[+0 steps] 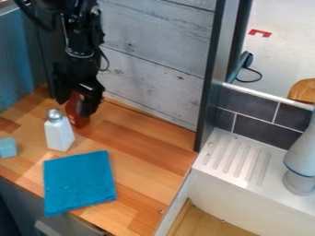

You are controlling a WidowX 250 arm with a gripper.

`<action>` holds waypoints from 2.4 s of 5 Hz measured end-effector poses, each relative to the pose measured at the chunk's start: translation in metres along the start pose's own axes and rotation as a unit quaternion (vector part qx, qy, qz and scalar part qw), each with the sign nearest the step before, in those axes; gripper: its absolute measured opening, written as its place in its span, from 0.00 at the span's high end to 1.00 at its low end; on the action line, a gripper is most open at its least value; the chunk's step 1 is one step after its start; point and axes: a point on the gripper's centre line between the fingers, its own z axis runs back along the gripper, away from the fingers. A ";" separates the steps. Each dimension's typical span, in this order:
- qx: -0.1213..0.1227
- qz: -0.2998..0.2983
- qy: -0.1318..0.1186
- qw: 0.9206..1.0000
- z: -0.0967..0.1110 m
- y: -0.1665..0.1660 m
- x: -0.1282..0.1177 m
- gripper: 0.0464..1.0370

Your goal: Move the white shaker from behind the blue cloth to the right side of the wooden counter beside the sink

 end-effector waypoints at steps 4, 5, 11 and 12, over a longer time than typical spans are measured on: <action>-0.012 0.009 0.015 1.000 -0.014 0.026 -0.014 0.04; -0.020 0.004 -0.002 1.000 -0.006 0.033 -0.018 0.04; -0.136 -0.057 -0.014 0.989 -0.015 0.039 -0.044 0.54; -0.153 -0.058 -0.010 0.986 -0.017 0.041 -0.048 0.55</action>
